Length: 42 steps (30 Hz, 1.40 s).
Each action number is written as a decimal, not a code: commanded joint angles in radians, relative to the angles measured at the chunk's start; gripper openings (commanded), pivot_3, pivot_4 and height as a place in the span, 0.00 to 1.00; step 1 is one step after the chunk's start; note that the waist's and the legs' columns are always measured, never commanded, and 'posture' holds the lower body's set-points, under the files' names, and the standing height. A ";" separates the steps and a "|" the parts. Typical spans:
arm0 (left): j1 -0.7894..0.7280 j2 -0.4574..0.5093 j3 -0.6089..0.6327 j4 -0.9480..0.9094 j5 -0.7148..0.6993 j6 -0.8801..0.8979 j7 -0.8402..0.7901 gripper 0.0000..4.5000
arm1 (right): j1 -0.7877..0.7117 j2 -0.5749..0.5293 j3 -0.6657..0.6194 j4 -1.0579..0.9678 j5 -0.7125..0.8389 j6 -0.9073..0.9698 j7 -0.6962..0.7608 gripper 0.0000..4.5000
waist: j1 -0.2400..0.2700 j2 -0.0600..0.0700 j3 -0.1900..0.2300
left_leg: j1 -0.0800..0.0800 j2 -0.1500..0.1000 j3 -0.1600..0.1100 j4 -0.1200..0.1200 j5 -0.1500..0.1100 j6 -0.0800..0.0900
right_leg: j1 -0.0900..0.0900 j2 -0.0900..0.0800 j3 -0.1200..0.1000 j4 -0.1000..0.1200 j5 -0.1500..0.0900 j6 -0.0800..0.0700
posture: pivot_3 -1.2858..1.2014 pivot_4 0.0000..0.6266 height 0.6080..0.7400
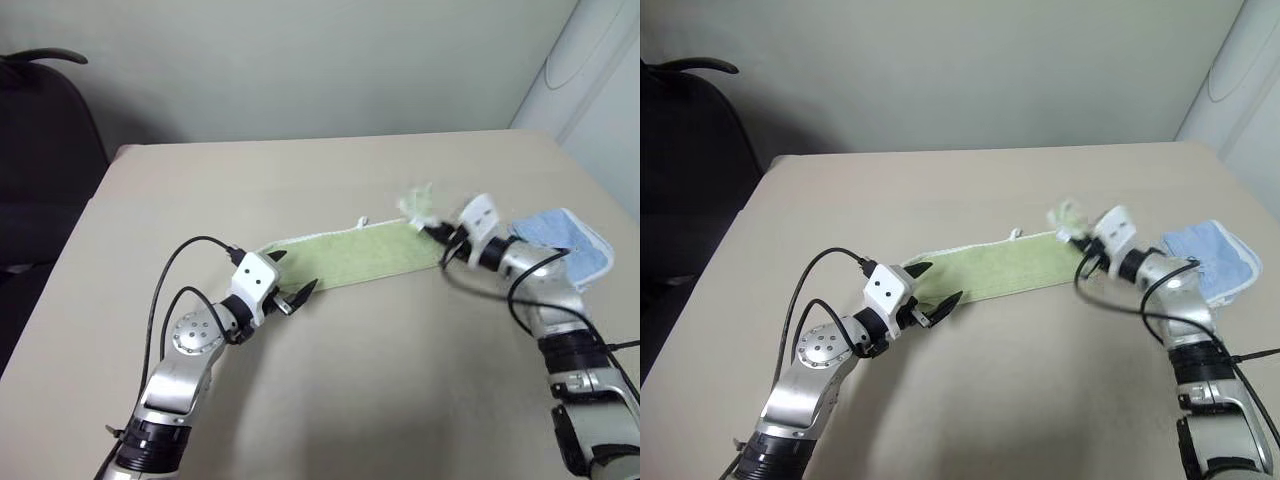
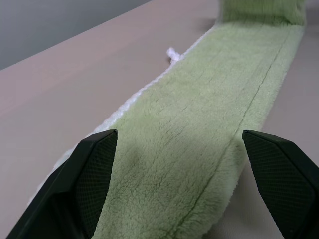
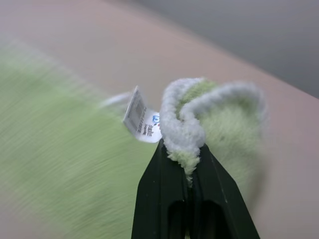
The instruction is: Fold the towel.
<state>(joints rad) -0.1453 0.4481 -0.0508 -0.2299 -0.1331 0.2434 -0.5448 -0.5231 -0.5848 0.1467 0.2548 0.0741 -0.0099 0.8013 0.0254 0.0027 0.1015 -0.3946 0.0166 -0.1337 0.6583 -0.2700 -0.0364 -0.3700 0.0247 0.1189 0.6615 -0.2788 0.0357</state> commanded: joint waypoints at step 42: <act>0.251 -0.099 0.393 -0.391 -0.784 0.588 0.290 0.96 | -0.134 0.208 -0.148 0.383 0.139 0.061 0.014 0.01 | -0.002 -0.011 0.009 | 0.001 0.002 0.000 -0.002 0.006 -0.011 | 0.000 0.002 0.000 0.000 0.000 0.000 | 0.52 0.24 1.00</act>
<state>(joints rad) 0.0919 0.3399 0.3184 -0.5527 -0.8572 0.7878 -0.3009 -0.6366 -0.3804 0.0163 0.6359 0.2182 0.0833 0.8264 0.0231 -0.0083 0.1105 -0.3934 0.0182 -0.1333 0.6558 -0.2637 -0.0479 -0.3697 0.0272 0.1191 0.6618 -0.2789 0.0352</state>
